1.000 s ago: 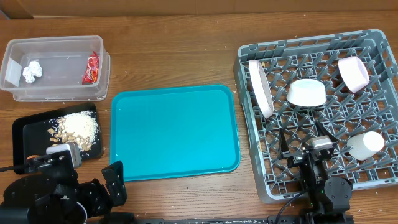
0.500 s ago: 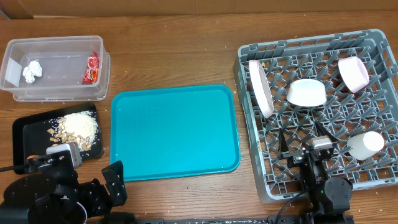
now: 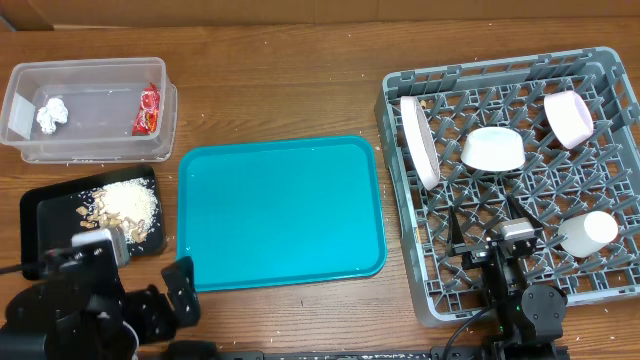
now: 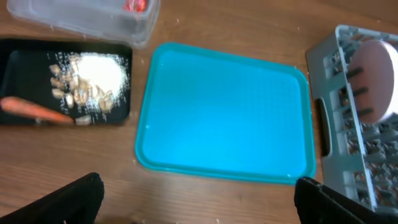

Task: Sort waste into correct bins and load items into the dishwasher

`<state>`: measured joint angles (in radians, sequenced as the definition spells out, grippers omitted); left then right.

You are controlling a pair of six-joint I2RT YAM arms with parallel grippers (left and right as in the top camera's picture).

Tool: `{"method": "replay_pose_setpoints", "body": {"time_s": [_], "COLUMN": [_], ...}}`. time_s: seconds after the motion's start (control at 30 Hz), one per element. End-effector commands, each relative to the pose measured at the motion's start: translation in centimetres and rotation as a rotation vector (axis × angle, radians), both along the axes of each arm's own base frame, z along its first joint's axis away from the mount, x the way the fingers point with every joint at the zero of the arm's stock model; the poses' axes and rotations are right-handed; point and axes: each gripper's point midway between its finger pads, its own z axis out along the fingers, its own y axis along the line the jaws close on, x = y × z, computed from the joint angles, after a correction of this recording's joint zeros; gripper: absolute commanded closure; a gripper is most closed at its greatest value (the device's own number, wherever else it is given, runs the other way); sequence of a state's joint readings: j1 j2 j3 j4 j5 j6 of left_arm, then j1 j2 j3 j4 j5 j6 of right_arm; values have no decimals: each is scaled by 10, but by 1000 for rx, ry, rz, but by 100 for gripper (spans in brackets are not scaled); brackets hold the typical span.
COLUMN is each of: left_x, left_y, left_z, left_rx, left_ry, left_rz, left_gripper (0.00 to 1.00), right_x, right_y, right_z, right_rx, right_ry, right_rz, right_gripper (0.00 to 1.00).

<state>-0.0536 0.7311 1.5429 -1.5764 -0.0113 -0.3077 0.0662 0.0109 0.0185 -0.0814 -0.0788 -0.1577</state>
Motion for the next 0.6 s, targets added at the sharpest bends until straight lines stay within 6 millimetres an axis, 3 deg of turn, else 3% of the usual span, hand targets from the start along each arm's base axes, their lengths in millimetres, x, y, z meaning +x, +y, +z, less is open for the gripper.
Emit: {"method": "replay_pose_setpoints", "body": {"time_s": [0.0, 0.2, 0.4, 0.57], "left_x": [16, 47, 70, 83], "left_y": [7, 9, 6, 3], "left_z": [3, -32, -83, -106], "left_rx": [94, 106, 127, 148], "left_ry": [-103, -259, -390, -520], "left_rz": [-31, -16, -42, -67], "left_gripper": [0, 0, 0, 0], "right_x": [0, 0, 0, 0], "right_y": [0, 0, 0, 0], "right_z": [-2, -2, -2, -2], "right_rx": [4, 4, 4, 4], "right_ry": [-2, -2, -2, -2], "right_rz": [1, 1, 1, 1], "right_gripper": [0, 0, 0, 0]}}
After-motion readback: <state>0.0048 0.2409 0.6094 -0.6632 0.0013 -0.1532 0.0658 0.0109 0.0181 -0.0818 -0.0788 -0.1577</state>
